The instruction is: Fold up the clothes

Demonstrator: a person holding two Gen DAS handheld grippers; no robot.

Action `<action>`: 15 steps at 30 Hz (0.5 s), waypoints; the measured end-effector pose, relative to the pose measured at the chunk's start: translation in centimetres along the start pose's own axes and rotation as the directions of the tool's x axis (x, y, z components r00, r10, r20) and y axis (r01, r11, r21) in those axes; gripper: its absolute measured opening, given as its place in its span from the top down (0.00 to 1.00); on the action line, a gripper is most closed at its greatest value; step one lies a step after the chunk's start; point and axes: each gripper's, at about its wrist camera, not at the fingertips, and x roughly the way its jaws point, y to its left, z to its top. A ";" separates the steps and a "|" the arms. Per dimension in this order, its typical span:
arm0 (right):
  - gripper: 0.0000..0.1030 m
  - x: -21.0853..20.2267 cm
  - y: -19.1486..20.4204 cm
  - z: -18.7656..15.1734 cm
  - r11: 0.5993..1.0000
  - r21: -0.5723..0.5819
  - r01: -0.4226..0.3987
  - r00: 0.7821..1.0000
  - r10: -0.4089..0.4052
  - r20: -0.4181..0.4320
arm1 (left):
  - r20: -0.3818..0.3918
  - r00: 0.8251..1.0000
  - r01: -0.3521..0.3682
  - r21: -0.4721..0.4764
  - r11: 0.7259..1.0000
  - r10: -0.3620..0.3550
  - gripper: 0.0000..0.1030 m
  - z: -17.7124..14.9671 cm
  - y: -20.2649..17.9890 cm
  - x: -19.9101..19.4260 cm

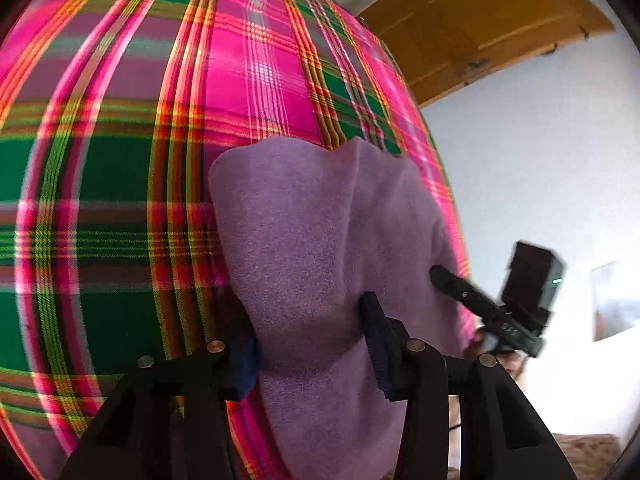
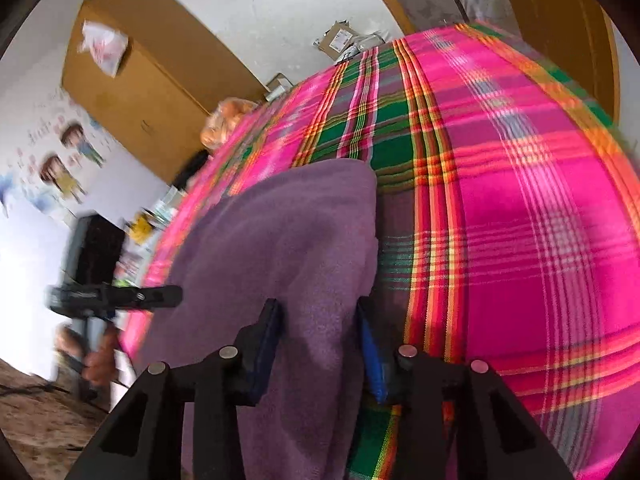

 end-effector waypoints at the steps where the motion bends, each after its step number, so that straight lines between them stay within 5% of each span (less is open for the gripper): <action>1: 0.63 0.1 0.5 -0.1 0.999 -0.020 0.033 0.999 -0.033 0.000 | 0.008 1.000 -0.027 0.020 0.999 0.026 0.55 -0.1 -0.3 0.0; 8: 0.66 0.3 2.6 -0.6 0.976 -0.091 0.196 0.981 -0.194 0.027 | 0.064 0.984 -0.173 0.100 0.980 0.167 0.56 -0.9 -2.2 -0.3; 15: 0.69 0.5 5.4 -1.4 0.913 -0.196 0.359 0.933 -0.348 0.087 | 0.138 0.959 -0.267 0.139 0.953 0.249 0.56 -1.9 -3.6 -0.1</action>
